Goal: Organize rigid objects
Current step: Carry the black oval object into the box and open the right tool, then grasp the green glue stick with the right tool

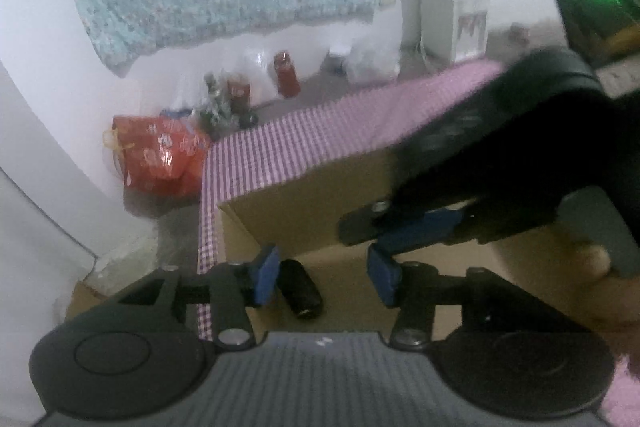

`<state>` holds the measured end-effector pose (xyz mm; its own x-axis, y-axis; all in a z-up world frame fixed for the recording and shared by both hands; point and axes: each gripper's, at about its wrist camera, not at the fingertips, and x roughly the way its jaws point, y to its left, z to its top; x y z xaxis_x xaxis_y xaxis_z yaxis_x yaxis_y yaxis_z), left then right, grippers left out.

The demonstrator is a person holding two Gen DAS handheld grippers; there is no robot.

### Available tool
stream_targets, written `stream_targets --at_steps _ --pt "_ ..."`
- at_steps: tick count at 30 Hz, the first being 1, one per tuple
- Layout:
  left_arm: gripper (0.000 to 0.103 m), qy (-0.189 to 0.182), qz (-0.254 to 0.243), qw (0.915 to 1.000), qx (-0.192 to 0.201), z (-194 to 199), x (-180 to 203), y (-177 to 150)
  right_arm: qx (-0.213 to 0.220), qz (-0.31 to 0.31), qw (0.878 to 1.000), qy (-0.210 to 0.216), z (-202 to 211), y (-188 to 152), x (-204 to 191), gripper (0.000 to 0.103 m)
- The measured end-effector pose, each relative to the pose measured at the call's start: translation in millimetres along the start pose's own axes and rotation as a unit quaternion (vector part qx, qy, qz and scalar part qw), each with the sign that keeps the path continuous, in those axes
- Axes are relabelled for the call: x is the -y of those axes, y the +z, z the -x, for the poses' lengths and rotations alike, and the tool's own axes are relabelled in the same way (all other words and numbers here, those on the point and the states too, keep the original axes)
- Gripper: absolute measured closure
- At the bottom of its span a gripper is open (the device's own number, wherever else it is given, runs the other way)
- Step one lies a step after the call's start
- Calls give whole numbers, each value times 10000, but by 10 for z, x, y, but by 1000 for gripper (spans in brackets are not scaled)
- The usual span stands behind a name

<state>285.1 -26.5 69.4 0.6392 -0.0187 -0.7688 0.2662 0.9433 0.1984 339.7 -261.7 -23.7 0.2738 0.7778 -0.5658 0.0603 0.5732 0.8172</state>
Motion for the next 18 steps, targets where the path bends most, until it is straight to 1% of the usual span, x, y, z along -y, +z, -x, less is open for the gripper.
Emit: stream_targets --at_steps 2,5,7,9,13,15,16,18 --pt "49 -133 75 9996 217 201 -55 21 144 106 9997 191 299 -131 -50 75" --pt "45 -407 247 9976 511 608 -111 -53 387 336 9975 496 779 -400 -121 74" --pt "39 -555 323 9953 722 886 -118 -149 568 503 9947 690 1117 -593 -126 74" --pt "39 -692 353 9929 896 1142 -87 -266 727 633 9916 863 1432 -812 -117 73" --pt "39 -961 248 9895 1052 1498 76 -544 1134 850 9830 1164 2077 -1343 67 73" --pt "39 -1116 205 9875 1090 1595 178 -735 1353 933 9795 1168 2333 -1601 206 72" --pt "39 -1197 195 9865 1100 1623 245 -825 1492 993 9777 1093 2448 -1758 290 72" --pt "39 -1373 106 9847 1071 1628 444 -1029 1672 1070 9764 848 2534 -2002 443 72"
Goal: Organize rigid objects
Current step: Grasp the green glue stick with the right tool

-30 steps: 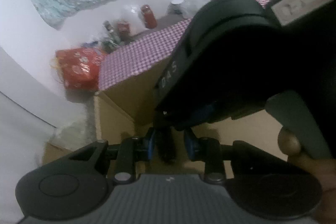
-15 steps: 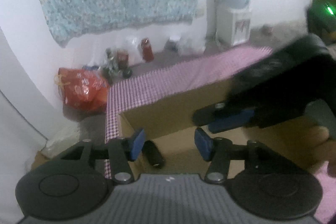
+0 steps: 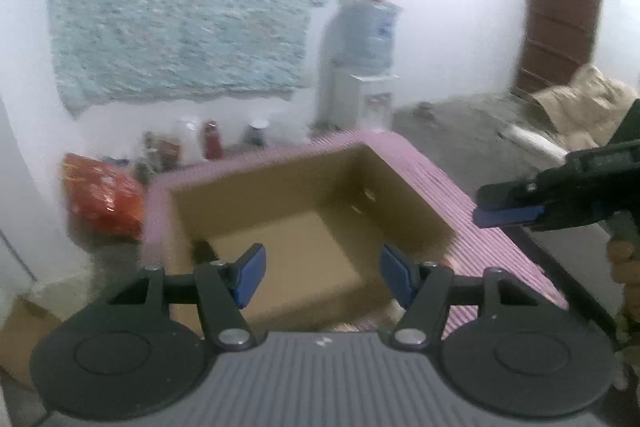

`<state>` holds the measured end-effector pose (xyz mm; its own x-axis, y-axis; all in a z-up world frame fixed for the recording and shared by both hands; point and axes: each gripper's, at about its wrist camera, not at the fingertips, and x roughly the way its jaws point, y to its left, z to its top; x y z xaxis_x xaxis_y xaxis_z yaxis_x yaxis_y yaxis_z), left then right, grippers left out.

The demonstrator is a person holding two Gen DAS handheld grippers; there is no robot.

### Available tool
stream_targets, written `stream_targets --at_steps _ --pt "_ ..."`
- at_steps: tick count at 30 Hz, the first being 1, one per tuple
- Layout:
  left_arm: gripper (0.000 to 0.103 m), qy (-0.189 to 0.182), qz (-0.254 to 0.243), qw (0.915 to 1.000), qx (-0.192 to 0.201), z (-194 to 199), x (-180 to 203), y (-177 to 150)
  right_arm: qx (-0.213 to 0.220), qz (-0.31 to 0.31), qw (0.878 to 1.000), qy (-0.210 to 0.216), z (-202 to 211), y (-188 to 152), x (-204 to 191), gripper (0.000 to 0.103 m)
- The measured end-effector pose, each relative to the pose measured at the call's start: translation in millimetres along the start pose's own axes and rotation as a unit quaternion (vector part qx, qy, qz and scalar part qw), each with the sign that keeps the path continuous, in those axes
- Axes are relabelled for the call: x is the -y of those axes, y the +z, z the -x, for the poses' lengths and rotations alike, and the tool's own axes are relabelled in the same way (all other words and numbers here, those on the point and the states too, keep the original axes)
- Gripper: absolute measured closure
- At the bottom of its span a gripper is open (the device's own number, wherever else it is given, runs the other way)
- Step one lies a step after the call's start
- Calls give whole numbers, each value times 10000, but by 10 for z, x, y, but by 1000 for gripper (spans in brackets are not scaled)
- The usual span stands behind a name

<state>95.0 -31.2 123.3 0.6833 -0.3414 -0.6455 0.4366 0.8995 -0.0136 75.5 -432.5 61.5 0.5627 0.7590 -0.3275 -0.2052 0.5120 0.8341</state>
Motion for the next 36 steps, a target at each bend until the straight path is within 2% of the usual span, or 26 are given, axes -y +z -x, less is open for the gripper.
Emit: stream_targets --at_steps 4,5,7,9,13,19,26,28,32,36 --pt "40 -278 -162 9990 -319 -220 373 -401 -6 108 9977 -670 0 -510 271 72" --pt "43 -357 -167 9978 -529 -341 459 -509 -45 155 9959 -888 -78 -624 351 72" --pt "58 -446 -62 9955 -830 -548 562 -680 -153 100 9920 -1250 -249 -828 526 72" --pt "64 -465 -61 9926 -1116 -768 666 -854 -278 73 9880 -1520 -424 -995 662 75" --pt "76 -493 -206 9885 -1411 -1013 754 -1058 -493 306 9803 -1890 -713 -1080 788 79" --pt "88 -392 -529 9870 -1465 -1172 898 -1128 -796 660 9678 -2297 -1181 -1093 833 86" --pt "87 -426 -673 9849 -1536 -1301 981 -1140 -918 1030 9613 -2385 -1144 -1093 739 88" --pt "82 -463 -711 9840 -1570 -1349 1028 -1118 -912 999 9619 -2375 -1074 -1071 750 88" --pt "78 -487 -813 9816 -1657 -1435 1121 -1106 -847 838 9639 -2381 -931 -1024 815 88" --pt "68 -555 -940 9801 -1658 -1519 1204 -1080 -760 697 9646 -2426 -820 -997 890 88"
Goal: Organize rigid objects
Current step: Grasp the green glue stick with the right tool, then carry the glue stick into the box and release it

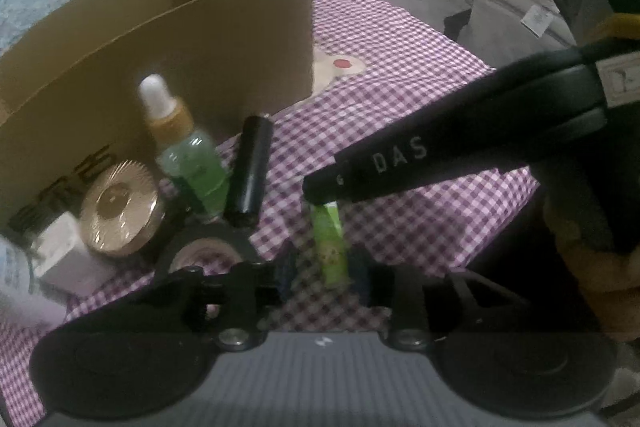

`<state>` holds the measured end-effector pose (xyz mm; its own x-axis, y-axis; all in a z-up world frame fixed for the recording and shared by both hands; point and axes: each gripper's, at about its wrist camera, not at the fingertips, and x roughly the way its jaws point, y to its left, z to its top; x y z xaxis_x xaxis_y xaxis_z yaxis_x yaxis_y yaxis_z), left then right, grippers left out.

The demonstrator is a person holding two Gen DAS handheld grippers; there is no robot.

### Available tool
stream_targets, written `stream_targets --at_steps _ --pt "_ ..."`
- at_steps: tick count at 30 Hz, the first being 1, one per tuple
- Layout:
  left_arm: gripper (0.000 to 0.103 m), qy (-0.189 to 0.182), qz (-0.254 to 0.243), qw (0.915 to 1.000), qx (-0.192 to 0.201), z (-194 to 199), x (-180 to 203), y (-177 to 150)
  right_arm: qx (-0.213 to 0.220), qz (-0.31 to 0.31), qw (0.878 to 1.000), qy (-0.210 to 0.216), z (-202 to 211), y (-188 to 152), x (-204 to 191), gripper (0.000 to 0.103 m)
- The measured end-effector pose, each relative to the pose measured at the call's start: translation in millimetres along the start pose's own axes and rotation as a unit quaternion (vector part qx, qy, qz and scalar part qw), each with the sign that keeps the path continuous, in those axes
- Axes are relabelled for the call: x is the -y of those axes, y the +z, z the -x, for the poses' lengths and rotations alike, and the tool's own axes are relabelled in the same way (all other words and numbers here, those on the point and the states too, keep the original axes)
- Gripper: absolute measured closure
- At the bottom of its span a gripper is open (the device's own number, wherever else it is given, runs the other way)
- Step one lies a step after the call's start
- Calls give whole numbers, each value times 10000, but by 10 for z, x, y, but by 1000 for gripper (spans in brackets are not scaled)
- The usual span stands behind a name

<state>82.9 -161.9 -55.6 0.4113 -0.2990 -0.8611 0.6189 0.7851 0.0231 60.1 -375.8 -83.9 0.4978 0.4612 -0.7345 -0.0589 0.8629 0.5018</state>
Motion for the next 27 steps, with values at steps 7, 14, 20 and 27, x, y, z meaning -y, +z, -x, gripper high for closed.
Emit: stream_targets --at_steps 7,14,20,27 --pt "73 14 -17 10000 30 -81 4 86 -120 -614 9974 359 45 -9 248 85" --pt "86 136 -118 9998 128 -76 23 78 -281 -970 9925 695 43 -66 327 86" --pt "87 166 7 9993 332 82 -25 64 -174 -1120 9903 797 79 -88 304 85" --pt "87 553 22 9921 1124 751 -154 148 399 -519 9929 996 483 119 -161 85"
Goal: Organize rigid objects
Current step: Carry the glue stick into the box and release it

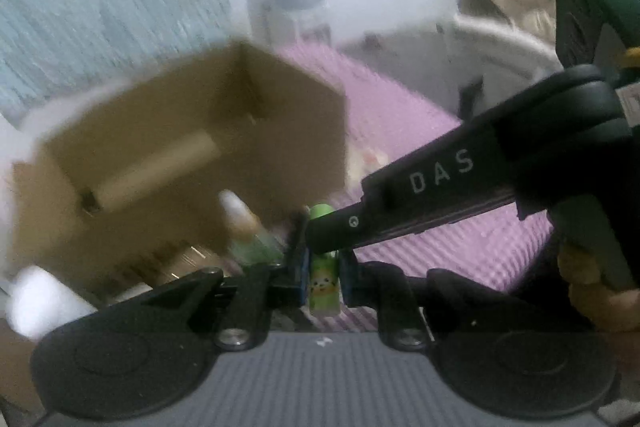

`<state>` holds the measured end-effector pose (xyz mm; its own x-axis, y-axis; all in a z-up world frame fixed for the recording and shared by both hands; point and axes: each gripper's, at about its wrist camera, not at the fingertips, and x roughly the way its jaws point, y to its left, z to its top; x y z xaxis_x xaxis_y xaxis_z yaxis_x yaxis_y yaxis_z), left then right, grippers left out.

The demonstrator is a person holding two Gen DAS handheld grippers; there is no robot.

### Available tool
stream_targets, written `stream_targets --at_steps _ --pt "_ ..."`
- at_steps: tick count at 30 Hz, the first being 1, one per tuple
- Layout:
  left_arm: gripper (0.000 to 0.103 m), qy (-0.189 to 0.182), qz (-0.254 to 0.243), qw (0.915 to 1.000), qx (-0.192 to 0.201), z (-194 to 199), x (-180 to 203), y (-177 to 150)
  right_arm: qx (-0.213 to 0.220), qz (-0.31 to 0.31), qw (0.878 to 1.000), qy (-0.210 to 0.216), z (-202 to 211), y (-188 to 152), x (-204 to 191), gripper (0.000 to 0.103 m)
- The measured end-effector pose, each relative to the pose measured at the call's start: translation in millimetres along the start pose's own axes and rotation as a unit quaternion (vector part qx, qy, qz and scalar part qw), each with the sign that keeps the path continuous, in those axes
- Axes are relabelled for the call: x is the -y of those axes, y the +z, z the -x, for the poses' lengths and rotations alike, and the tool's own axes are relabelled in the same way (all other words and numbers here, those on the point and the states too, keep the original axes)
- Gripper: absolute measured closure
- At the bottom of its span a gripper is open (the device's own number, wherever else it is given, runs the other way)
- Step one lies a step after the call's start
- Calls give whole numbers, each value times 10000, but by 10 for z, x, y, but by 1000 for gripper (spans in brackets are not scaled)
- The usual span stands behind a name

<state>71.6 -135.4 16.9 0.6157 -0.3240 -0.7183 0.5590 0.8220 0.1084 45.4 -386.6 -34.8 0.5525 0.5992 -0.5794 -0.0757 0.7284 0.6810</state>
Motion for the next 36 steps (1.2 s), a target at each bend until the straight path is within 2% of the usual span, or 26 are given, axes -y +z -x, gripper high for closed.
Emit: stream_targets --at_steps 4,8,12,15,18,21,24,29,31,36 --pt "86 299 162 9985 429 362 -349 231 290 716 9965 313 64 269 -527 85" --pt "86 553 516 9961 459 483 -827 472 353 1320 9890 565 -135 606 -1003 86" --pt "86 731 813 9940 27 279 -1329 632 -62 1503 9864 670 -631 983 -1284 86" --pt "86 854 880 9909 -563 -66 -1635 673 -653 1346 9867 637 -1154 1256 -1333 86" --pt "87 817 1050 9845 -1139 -406 -1929 671 -1295 1043 9851 439 -1718 1427 -1307 86" --pt "87 949 974 9801 -1444 -622 -2058 603 -1713 611 9827 343 -2112 1510 -1199 86" --pt "86 1139 787 9787 -1518 -720 -2069 555 -1936 222 9802 350 -2333 1510 -1090 85" --pt "78 1221 799 9796 -1382 -661 -2050 546 -1977 -102 9791 464 -2363 1511 -983 85" --pt "72 1216 833 9810 -1262 -541 -2034 544 -1894 -78 9805 513 -2255 1523 -959 85" --pt "66 1197 1030 9837 -864 -179 -2031 625 -1497 -90 9856 780 -1719 1624 -860 85"
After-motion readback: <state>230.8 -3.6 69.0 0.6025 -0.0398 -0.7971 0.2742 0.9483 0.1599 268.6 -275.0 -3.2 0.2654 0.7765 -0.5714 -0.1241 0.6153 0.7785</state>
